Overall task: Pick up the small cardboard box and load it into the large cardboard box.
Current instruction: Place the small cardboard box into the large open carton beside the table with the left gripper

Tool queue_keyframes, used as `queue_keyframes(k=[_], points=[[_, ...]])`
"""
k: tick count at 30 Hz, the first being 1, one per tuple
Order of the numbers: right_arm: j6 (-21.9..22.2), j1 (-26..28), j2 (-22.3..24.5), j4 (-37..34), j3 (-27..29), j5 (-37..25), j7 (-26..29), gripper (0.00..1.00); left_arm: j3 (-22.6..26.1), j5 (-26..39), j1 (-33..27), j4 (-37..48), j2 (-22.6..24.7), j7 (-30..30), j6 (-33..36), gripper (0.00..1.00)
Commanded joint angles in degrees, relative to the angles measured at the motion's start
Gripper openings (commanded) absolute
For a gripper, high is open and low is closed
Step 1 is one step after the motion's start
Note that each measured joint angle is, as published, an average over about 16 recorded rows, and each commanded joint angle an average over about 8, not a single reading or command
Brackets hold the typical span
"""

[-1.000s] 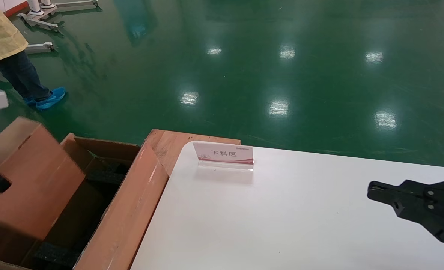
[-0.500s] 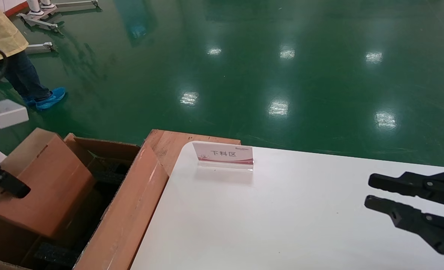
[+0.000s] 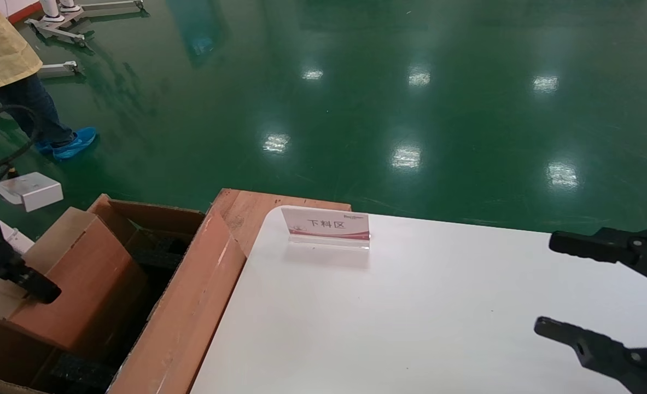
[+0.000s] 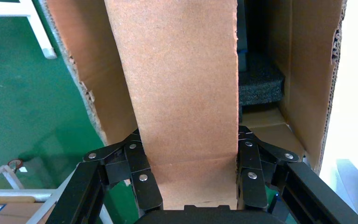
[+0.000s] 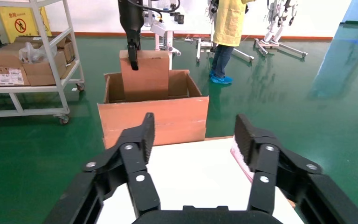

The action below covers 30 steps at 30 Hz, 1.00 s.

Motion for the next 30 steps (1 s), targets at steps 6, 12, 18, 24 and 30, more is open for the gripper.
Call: queue_keyframes(k=[6,12,18,24,30], points=[[0.01,0.01,0.01,0.00,-0.02,0.02,-0.01,1.00,0.20,0.09,3.46,2.31,0.54,0.87,-2.01,0.00],[0.02,0.01,0.02,0.00,-0.04,0.03,-0.02,1.00,0.54,0.51,6.15,5.08,0.99,2.08,-3.36,0.00],[0.03,0.01,0.03,0.00,-0.06,0.04,-0.03,1.00,0.57,0.47,8.95,7.83,1.50,2.87,-5.17,0.00],[0.04,0.02,0.03,0.00,-0.08,0.06,-0.04,1.00,0.28,-0.15,12.10,10.78,1.83,3.58,-7.53,0.00],[0.04,0.02,0.04,0.00,-0.10,0.07,-0.05,1.00,-0.25,-1.49,15.63,14.08,2.46,4.77,-9.24,0.00]])
